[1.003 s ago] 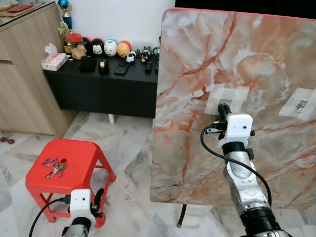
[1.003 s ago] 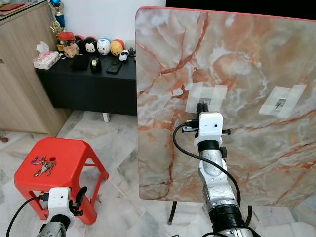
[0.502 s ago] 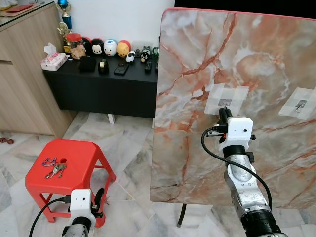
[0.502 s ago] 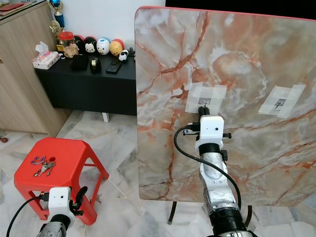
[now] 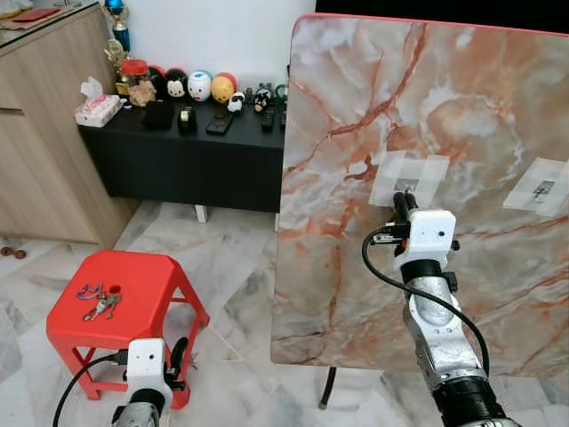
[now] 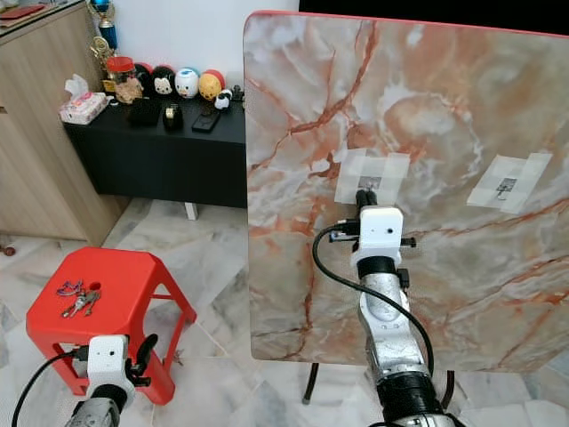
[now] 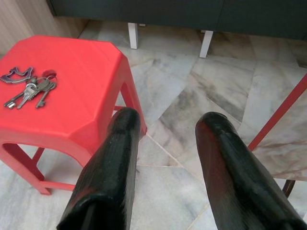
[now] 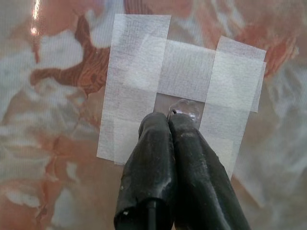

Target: Hang keys on a hook

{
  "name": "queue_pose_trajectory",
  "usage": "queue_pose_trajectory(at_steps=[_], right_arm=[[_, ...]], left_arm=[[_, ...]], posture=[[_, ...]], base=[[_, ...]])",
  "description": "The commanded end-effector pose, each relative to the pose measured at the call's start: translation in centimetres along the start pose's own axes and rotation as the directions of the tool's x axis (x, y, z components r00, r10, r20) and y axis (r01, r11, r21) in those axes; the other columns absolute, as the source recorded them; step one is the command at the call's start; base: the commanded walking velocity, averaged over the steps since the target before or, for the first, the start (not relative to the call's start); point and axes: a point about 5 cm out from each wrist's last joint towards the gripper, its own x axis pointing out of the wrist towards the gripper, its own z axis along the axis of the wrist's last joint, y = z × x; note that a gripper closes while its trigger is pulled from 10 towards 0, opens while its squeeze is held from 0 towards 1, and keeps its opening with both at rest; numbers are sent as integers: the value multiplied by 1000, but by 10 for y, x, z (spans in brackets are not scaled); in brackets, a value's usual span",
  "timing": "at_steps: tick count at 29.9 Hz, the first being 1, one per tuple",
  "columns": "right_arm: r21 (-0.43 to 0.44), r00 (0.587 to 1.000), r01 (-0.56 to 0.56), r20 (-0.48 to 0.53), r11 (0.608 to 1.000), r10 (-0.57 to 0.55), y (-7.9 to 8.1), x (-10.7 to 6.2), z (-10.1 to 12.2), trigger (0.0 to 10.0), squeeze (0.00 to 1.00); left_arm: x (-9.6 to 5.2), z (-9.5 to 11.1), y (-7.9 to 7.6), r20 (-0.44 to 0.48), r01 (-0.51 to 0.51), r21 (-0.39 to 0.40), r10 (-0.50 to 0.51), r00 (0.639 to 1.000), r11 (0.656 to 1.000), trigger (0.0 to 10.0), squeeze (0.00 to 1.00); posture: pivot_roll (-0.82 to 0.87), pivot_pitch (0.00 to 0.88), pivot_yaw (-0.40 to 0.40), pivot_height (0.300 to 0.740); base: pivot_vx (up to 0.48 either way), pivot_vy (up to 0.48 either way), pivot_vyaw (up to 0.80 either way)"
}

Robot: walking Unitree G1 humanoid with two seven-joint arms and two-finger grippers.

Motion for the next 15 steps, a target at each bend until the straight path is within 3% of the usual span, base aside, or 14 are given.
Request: queue_pose_trajectory(at_steps=[1, 15], right_arm=[[9, 1000, 0, 21, 1000, -1, 1, 6, 5, 10000, 0], [14, 1000, -7, 28, 1000, 7, 3, 10, 7, 10000, 0]], left_arm=[[1, 0, -5, -1, 15, 7, -15, 1000, 1000, 10000, 0], [2, 1, -5, 0, 21, 5, -21, 1000, 1000, 10000, 0]], posture=[[136, 28, -67, 740], [137, 29, -65, 740]], base=[[0, 0, 0], [0, 0, 0]])
